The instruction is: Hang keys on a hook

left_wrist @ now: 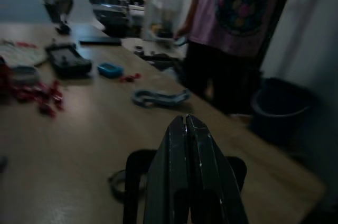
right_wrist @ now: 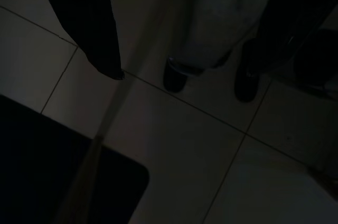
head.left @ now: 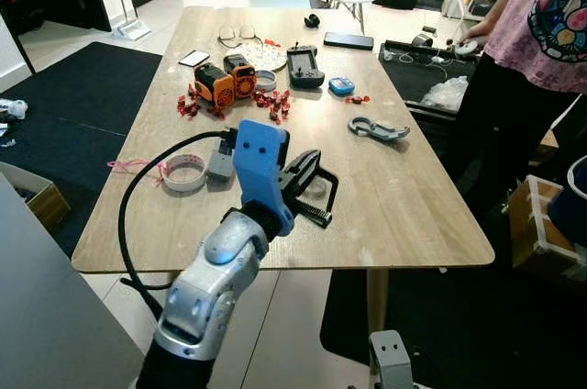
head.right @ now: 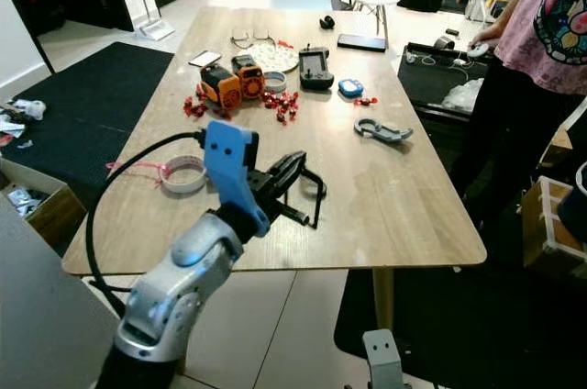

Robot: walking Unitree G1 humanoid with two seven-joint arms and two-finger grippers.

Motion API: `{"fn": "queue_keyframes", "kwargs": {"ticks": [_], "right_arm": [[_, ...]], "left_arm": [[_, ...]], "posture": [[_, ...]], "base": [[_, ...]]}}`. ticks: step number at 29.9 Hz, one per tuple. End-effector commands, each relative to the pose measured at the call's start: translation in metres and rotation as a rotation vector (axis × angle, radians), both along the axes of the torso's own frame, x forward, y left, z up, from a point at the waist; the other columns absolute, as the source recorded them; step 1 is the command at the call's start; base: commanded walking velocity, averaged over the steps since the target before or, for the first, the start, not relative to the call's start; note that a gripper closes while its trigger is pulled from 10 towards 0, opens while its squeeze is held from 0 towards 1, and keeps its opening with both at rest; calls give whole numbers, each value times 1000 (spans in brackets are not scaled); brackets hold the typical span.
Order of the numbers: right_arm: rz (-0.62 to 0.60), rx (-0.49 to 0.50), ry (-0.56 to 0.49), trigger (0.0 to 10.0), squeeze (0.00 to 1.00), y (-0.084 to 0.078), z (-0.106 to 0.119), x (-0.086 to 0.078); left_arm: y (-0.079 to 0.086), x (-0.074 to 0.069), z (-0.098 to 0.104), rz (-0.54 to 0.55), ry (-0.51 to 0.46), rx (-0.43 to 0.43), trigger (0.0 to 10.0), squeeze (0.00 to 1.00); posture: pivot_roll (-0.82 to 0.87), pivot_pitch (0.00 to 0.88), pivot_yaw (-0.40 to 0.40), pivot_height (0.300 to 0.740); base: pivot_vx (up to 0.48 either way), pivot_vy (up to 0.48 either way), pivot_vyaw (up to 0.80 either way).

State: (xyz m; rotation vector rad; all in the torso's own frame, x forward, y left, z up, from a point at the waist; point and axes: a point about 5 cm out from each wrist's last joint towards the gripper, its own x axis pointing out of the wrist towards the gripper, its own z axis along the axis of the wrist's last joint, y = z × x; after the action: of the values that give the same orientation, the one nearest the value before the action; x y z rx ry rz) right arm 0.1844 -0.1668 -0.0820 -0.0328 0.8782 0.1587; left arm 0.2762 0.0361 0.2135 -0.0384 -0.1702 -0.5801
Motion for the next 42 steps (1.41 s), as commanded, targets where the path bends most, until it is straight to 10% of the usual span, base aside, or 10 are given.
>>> {"fn": "queue_keyframes", "kwargs": {"ticks": [1,15,30,42], "right_arm": [[-5,3,19,10000,0,1,-2,-4],[-11,-1,20,10000,0,-1,-3,-5],[-11,-4,19,10000,0,-2,-2,-5],[-8,-10,17,10000,0,-4,-2,-3]], "left_arm": [[-3,3,-9,41,-25,94,0,0],[41,29,-37,291,-77,281,0,0],[84,32,-71,332,-63,343,745,0],[119,33,-80,299,-77,401,7176,0]], "posture": [[85,75,-24,740],[82,74,-25,740],[79,74,-28,740],[74,74,-32,740]], "base": [[0,0,0],[0,0,0],[0,0,0],[0,0,0]]}}
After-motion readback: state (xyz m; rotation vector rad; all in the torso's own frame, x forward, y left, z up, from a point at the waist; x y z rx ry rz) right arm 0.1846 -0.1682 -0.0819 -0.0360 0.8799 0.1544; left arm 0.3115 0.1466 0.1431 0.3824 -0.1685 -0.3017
